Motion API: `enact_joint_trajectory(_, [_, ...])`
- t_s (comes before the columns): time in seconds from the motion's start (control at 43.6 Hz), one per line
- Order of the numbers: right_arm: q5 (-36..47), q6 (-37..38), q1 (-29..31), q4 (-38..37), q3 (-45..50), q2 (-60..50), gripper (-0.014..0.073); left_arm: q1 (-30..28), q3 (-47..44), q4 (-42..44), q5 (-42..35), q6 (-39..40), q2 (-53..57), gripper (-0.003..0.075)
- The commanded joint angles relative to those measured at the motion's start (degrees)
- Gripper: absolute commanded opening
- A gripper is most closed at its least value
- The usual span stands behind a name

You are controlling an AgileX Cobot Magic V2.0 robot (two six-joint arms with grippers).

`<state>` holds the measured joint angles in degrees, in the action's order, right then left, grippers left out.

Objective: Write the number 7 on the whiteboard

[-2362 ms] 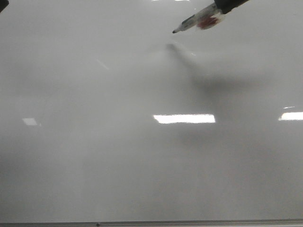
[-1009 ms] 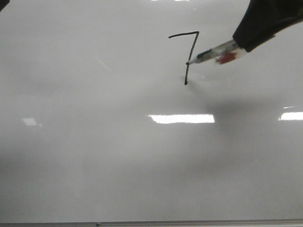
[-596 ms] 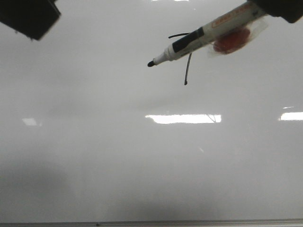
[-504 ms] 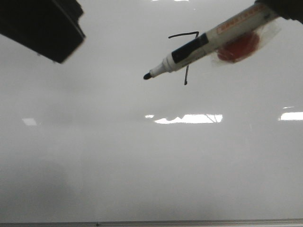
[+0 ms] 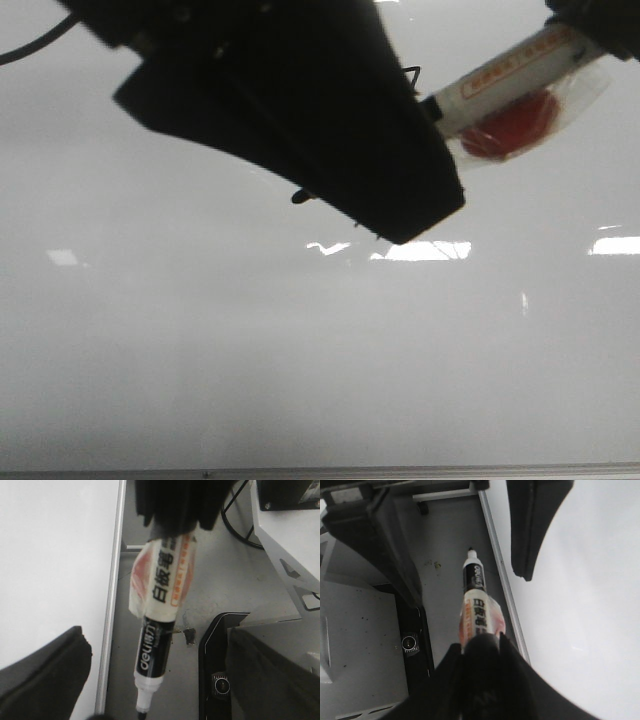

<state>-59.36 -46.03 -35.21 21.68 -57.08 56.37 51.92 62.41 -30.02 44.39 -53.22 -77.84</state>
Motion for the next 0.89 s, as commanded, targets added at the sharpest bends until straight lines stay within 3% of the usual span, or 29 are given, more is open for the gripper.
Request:
enact_joint_trajectory(0.0, [2.44, -0.74, -0.08, 1.12, -1.87, -0.98, -0.0066, 0.34, 2.17, -2.20, -2.54, 0.06, 1.10, 0.0529])
enact_joint_trajectory(0.275, [2.86, -0.74, -0.08, 1.27, -1.87, -0.98, -0.0066, 0.34, 2.17, -2.20, -2.76, 0.06, 1.10, 0.0239])
enact_joint_trajectory(0.504, [2.92, -0.74, -0.08, 2.19, -1.87, -0.98, -0.0043, 0.34, 2.17, -2.20, -3.60, 0.06, 1.10, 0.0095])
enact_joint_trajectory(0.573, [2.66, -0.74, -0.08, 2.23, -1.87, -0.98, 0.0039, 0.34, 2.17, -2.20, -3.60, 0.06, 1.10, 0.0072])
enact_joint_trajectory(0.803, [1.42, -0.69, 0.11, 2.01, -1.87, -0.98, 0.0541, 0.34, 2.17, -1.61, -3.49, 0.19, 1.10, 0.0058])
enact_joint_trajectory(0.871, [0.42, 0.42, 0.52, -0.05, -2.26, -1.76, 0.0604, 0.34, 2.17, 0.80, -3.36, 2.33, 1.22, 0.0058])
